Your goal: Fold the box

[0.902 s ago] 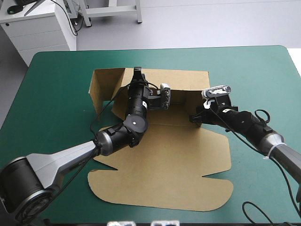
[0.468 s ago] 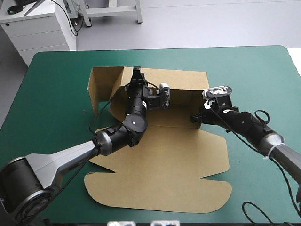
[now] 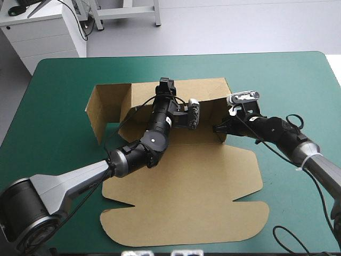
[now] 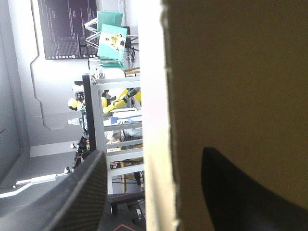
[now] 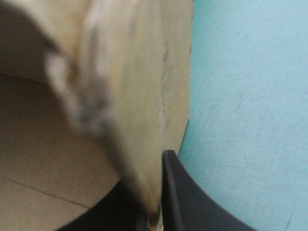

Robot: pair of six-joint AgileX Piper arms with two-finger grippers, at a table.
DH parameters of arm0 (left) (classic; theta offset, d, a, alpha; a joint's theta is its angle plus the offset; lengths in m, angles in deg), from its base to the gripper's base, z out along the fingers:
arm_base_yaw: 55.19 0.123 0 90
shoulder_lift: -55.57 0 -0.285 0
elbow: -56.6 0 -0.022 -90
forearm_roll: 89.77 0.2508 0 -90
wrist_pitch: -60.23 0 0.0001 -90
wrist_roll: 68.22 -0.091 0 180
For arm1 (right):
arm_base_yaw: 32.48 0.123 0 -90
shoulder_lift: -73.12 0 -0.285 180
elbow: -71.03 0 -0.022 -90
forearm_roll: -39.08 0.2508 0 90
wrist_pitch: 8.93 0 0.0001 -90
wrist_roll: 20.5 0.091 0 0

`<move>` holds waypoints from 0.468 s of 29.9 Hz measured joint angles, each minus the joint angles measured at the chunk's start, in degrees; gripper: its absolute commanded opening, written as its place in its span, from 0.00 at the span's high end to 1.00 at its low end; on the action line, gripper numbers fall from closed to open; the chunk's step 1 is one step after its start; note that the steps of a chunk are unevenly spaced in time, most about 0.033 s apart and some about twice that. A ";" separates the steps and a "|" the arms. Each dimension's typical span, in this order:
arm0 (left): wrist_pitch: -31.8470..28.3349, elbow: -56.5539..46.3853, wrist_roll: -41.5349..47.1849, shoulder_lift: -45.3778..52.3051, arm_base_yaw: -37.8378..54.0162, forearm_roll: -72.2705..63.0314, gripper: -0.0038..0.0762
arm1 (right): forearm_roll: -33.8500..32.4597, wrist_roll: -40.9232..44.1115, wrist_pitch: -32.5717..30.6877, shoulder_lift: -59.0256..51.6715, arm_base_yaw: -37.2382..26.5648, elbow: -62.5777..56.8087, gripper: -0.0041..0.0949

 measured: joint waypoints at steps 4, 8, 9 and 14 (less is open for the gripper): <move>0.56 0.07 -0.06 0.00 -2.43 0.00 0.41 | -6.16 5.94 -4.71 2.05 -2.22 4.02 0.98; 0.71 0.07 -0.06 0.00 -5.34 0.00 0.41 | -10.23 9.03 -7.76 3.62 -3.76 7.78 0.98; 0.88 0.07 -0.06 0.00 -5.93 0.00 0.41 | -11.50 9.98 -8.07 3.82 -3.83 8.45 0.98; 3.05 0.07 -1.10 0.00 -7.85 0.00 0.42 | -19.01 16.08 -10.03 3.99 -3.82 10.63 0.98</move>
